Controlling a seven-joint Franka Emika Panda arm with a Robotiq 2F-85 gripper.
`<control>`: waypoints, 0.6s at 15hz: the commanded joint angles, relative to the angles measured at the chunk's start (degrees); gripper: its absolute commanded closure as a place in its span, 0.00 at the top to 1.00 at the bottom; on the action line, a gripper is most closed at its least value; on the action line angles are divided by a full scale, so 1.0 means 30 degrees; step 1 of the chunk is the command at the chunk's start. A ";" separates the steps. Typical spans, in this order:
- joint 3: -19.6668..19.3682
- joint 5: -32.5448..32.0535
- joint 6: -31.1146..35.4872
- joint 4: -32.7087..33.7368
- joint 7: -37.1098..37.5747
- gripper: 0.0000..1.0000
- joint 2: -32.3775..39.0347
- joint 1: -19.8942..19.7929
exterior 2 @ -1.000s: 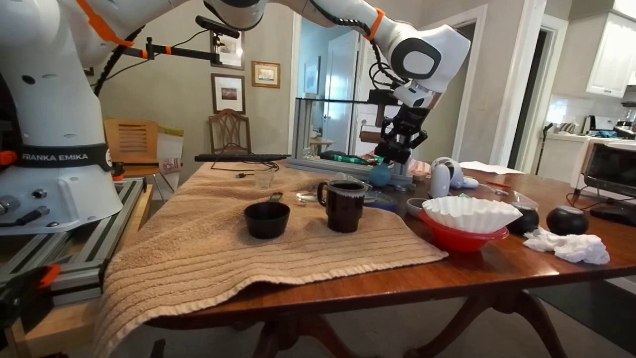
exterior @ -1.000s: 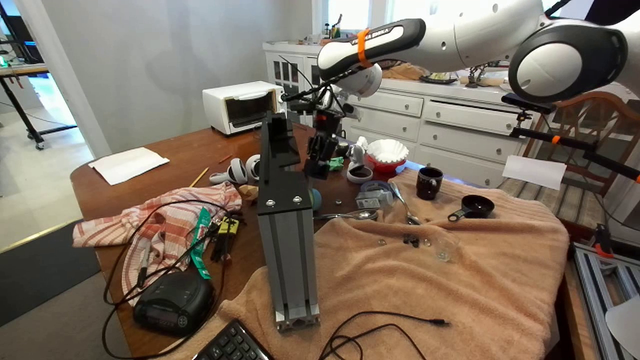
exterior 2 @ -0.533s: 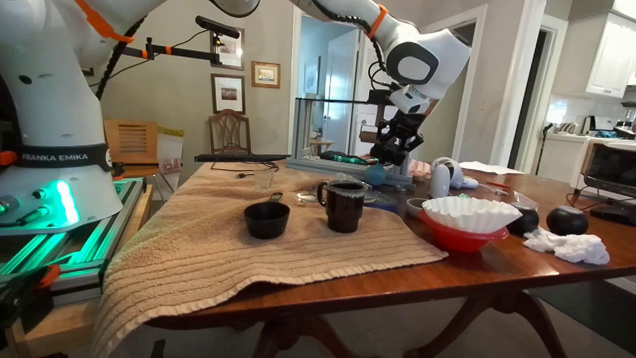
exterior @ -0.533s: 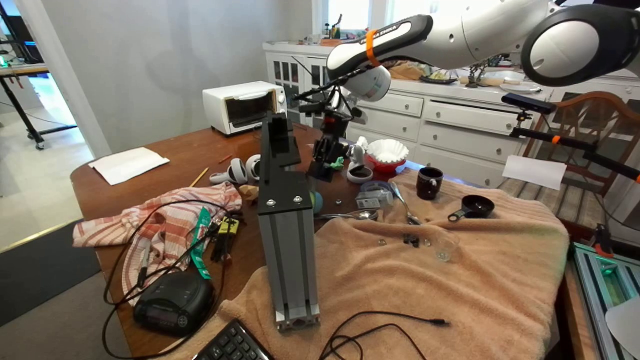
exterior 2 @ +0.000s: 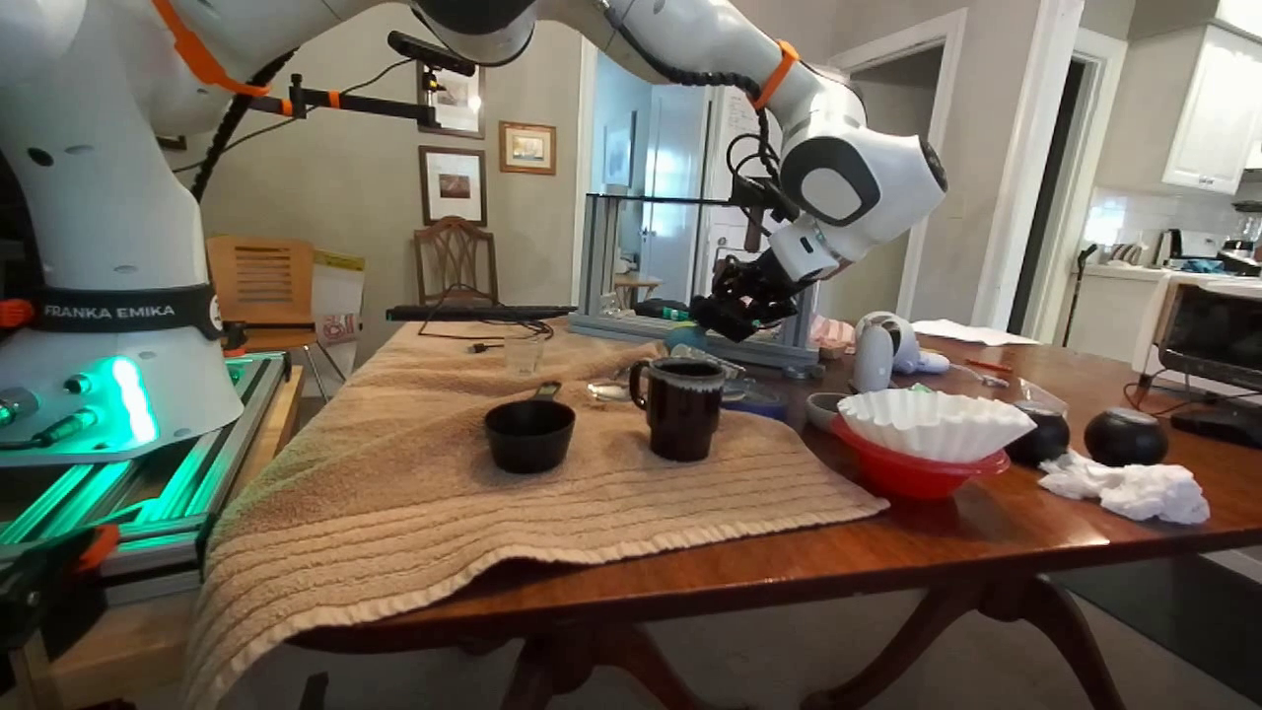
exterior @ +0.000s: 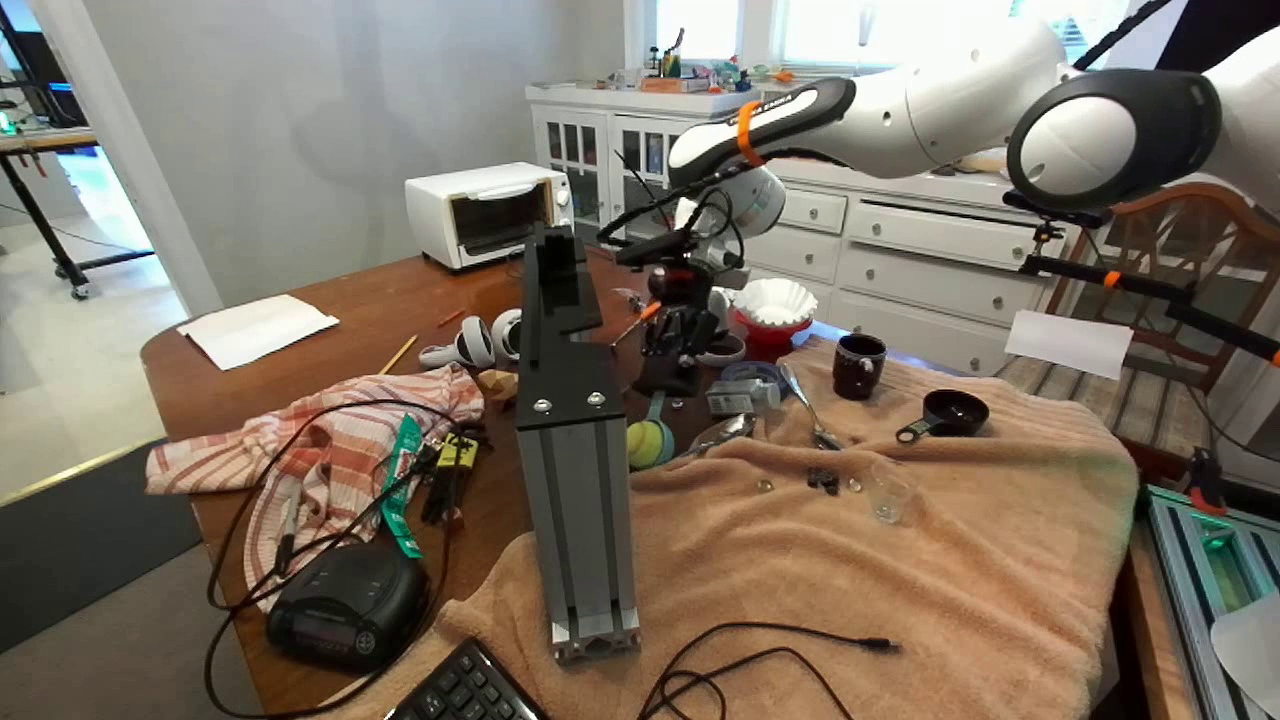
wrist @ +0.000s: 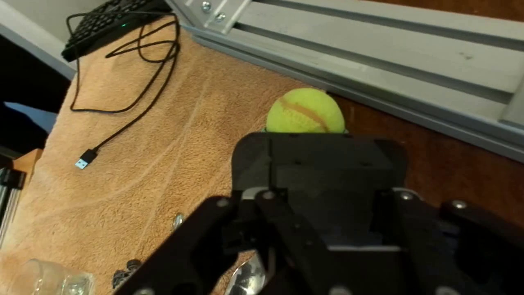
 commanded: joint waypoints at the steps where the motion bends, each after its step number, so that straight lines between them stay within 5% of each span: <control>1: 0.0198 -0.0050 -0.3443 0.3957 -0.1743 0.22 0.3224 -0.0174; 9: 0.2061 -0.0266 -0.8511 0.9401 -0.3340 0.22 0.7075 -0.0664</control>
